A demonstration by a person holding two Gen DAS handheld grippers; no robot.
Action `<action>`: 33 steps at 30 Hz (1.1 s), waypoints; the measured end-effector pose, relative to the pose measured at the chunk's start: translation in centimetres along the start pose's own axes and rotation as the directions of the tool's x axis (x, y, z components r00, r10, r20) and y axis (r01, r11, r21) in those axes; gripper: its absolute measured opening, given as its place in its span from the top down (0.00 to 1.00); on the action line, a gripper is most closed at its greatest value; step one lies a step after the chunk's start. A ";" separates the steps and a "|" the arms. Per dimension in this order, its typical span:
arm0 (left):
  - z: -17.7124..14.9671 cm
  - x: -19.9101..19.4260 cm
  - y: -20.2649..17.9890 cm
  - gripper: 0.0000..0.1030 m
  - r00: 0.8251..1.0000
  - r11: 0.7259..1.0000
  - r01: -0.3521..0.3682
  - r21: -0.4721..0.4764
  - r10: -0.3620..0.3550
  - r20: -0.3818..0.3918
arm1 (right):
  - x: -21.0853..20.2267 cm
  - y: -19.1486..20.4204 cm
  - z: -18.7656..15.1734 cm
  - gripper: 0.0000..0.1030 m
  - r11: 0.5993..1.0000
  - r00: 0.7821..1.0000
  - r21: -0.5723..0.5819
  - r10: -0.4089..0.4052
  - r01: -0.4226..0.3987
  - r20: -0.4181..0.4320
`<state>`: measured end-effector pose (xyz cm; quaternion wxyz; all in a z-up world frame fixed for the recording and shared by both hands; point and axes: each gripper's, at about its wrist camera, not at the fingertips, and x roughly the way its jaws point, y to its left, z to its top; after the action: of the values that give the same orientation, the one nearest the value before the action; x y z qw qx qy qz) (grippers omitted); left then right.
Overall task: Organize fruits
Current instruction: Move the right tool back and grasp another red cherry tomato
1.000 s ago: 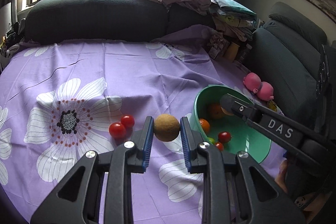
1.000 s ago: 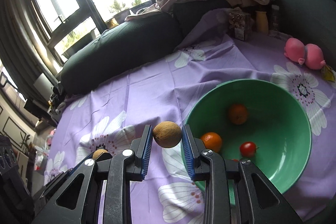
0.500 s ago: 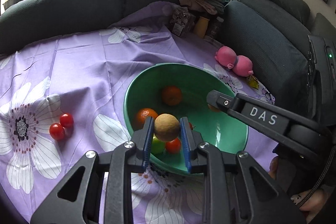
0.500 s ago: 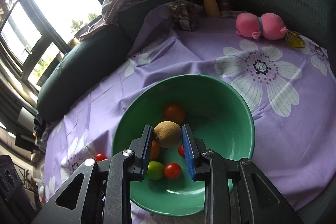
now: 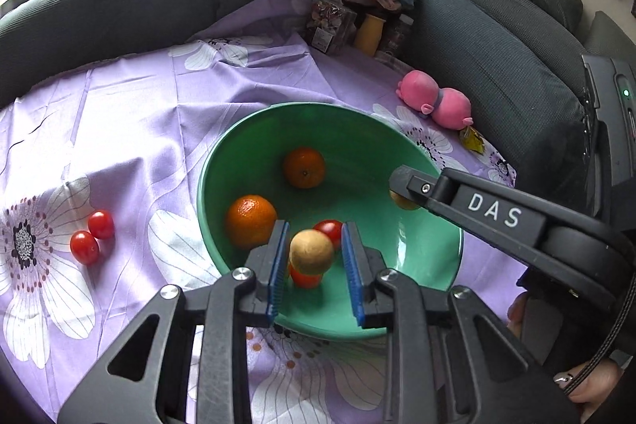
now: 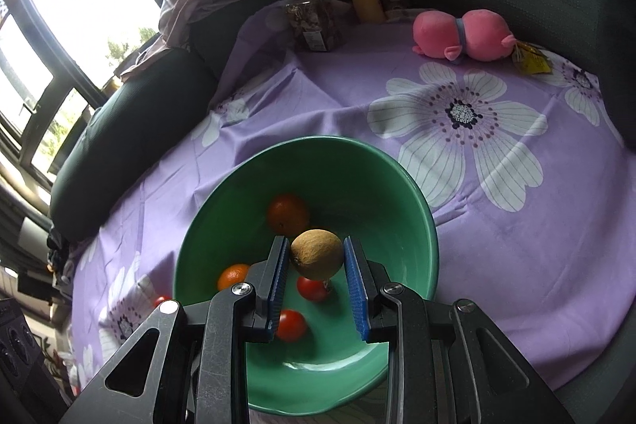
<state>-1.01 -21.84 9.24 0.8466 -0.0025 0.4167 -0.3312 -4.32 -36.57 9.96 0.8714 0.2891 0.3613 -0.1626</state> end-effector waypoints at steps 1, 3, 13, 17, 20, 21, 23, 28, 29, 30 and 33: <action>0.1 -0.3 0.2 0.64 1.000 1.000 0.000 -0.005 0.000 0.003 | -0.1 0.1 0.0 0.71 1.000 1.000 -0.002 0.002 -0.002 0.002; 0.1 -1.1 0.8 0.59 1.000 1.000 0.004 -0.015 -0.004 0.017 | -0.2 0.3 0.0 0.67 1.000 1.000 -0.010 0.009 -0.009 0.006; 0.0 -5.0 10.6 0.46 0.980 0.964 -0.193 -0.182 0.198 0.009 | -0.6 3.3 -0.7 0.58 0.994 0.997 -0.078 0.077 -0.076 0.010; -1.1 -4.2 16.6 0.47 0.974 0.917 -0.225 -0.328 0.223 -0.044 | -0.4 5.3 -1.3 0.58 0.986 0.993 -0.118 0.119 -0.119 -0.006; -1.9 -3.0 20.1 0.49 0.978 0.875 -0.210 -0.436 0.182 -0.107 | -0.1 7.6 -2.0 0.58 0.967 0.983 -0.176 0.179 -0.184 -0.045; -1.9 -2.6 20.5 0.51 0.978 0.872 -0.208 -0.442 0.174 -0.117 | 0.0 8.7 -2.2 0.58 0.957 0.978 -0.204 0.197 -0.206 -0.063; -1.8 -2.4 20.5 0.51 0.979 0.878 -0.201 -0.434 0.167 -0.115 | 0.4 10.8 -2.7 0.58 0.934 0.967 -0.251 0.235 -0.253 -0.100; -1.6 -1.3 20.3 0.51 0.986 0.883 -0.163 -0.441 0.125 -0.115 | 2.7 15.3 -4.1 0.58 0.900 0.947 -0.308 0.258 -0.308 -0.191; -1.5 -0.8 20.2 0.52 0.985 0.884 -0.164 -0.437 0.122 -0.123 | 3.3 15.9 -4.4 0.58 0.898 0.944 -0.311 0.254 -0.311 -0.209; -1.4 -0.3 20.2 0.55 0.984 0.886 -0.166 -0.432 0.122 -0.129 | 3.9 16.2 -4.6 0.58 0.899 0.941 -0.305 0.251 -0.313 -0.226; -1.6 0.6 20.6 0.63 0.982 0.883 -0.172 -0.437 0.117 -0.151 | 5.5 16.3 -5.0 0.58 0.907 0.932 -0.275 0.246 -0.318 -0.267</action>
<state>9.63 -5.63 1.96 0.8189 -0.1463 0.5308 -0.1619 4.78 -21.12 9.44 0.8736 0.2129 0.4335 0.0594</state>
